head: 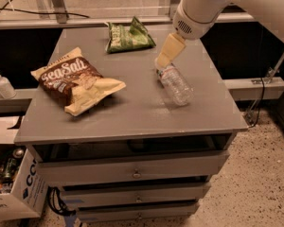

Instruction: Place water bottle upright

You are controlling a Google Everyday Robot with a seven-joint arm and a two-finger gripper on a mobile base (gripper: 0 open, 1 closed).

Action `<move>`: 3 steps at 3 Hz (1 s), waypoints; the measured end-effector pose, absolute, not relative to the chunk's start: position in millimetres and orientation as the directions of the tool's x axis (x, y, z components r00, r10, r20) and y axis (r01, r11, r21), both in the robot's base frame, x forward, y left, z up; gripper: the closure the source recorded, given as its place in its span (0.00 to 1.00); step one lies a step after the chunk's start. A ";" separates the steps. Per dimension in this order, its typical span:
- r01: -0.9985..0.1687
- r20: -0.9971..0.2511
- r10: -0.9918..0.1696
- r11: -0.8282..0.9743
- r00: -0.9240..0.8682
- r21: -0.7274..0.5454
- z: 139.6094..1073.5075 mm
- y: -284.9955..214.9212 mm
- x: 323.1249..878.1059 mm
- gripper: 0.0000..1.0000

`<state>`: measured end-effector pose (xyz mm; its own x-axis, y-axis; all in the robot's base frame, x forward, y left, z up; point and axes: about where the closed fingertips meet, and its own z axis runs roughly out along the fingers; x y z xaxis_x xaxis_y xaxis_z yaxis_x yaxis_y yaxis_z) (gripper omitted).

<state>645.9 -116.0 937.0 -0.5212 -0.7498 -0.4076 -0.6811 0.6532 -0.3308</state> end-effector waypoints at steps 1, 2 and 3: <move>-0.633 -0.404 -0.710 0.701 -0.577 -0.329 932.9 -101.3 662.1 0.00; -0.602 -0.364 -0.679 0.733 -0.637 -0.315 920.3 -93.4 670.1 0.00; -0.596 -0.317 -0.663 0.749 -0.678 -0.290 902.9 -89.9 668.2 0.00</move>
Offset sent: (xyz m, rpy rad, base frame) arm 0.0317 0.0309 -0.0324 -0.0500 0.1117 -0.2148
